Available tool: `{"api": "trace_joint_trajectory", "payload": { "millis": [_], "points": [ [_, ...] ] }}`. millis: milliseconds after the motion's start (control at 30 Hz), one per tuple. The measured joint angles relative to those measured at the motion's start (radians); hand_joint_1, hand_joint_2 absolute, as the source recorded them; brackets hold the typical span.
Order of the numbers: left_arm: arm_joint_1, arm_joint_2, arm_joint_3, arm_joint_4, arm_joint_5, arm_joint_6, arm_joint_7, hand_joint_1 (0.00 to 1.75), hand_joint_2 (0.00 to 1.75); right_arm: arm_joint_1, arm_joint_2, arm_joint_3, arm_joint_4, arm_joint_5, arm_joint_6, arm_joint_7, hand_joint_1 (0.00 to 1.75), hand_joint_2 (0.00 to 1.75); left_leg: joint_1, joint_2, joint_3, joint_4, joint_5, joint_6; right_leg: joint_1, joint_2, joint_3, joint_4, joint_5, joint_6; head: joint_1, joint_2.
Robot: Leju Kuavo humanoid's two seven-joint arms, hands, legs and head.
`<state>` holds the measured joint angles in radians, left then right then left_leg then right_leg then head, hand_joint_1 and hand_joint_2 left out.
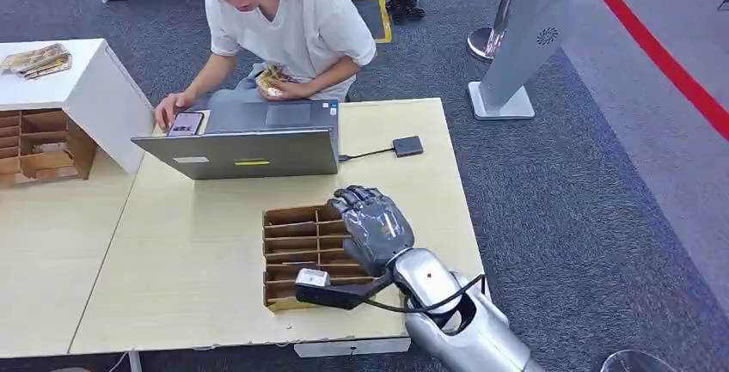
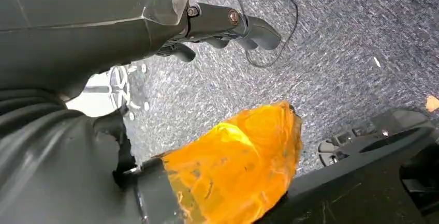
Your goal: Pass the card to the sensor for recognition and then transmit it.
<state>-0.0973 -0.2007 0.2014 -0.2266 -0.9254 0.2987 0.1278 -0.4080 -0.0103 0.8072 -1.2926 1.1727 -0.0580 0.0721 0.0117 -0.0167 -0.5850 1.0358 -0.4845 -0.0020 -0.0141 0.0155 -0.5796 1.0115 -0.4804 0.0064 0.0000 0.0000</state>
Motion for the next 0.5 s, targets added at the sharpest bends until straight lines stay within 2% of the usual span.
{"api": "trace_joint_trajectory", "payload": {
  "millis": [167, 267, 400, 500],
  "points": [
    [-0.001, -0.001, -0.006, 0.000, -0.008, -0.003, 0.000, 0.00, 0.00, -0.008, 0.011, 0.000, 0.036, -0.004, 0.000, 0.001, 0.52, 1.75, 0.000, 0.000, 0.000, 0.000, 0.000, 0.000, 0.000, 0.000, 0.000, 0.000, 0.000, 0.000, 0.000, 0.000],
    [-0.002, -0.002, -0.006, 0.000, -0.008, -0.003, 0.000, 0.00, 0.00, -0.011, 0.017, 0.000, 0.049, -0.007, 0.000, 0.001, 0.42, 1.75, 0.000, 0.000, 0.000, 0.000, 0.000, 0.000, 0.000, 0.000, 0.000, 0.000, 0.000, 0.000, 0.000, 0.000],
    [-0.005, -0.002, -0.007, 0.000, -0.010, -0.004, 0.001, 0.00, 0.00, -0.017, 0.022, 0.000, 0.065, -0.007, 0.001, 0.001, 0.51, 1.75, 0.000, 0.000, 0.000, 0.000, 0.000, 0.000, 0.000, 0.000, 0.000, 0.000, 0.000, 0.000, 0.000, 0.000],
    [-0.007, -0.002, -0.007, -0.001, -0.014, -0.006, 0.001, 0.00, 0.00, -0.022, 0.027, 0.000, 0.077, -0.008, 0.002, 0.001, 0.49, 1.75, 0.000, 0.000, 0.000, 0.000, 0.000, 0.000, 0.000, 0.000, 0.000, 0.000, 0.000, 0.000, 0.000, 0.000]
  ]
}}
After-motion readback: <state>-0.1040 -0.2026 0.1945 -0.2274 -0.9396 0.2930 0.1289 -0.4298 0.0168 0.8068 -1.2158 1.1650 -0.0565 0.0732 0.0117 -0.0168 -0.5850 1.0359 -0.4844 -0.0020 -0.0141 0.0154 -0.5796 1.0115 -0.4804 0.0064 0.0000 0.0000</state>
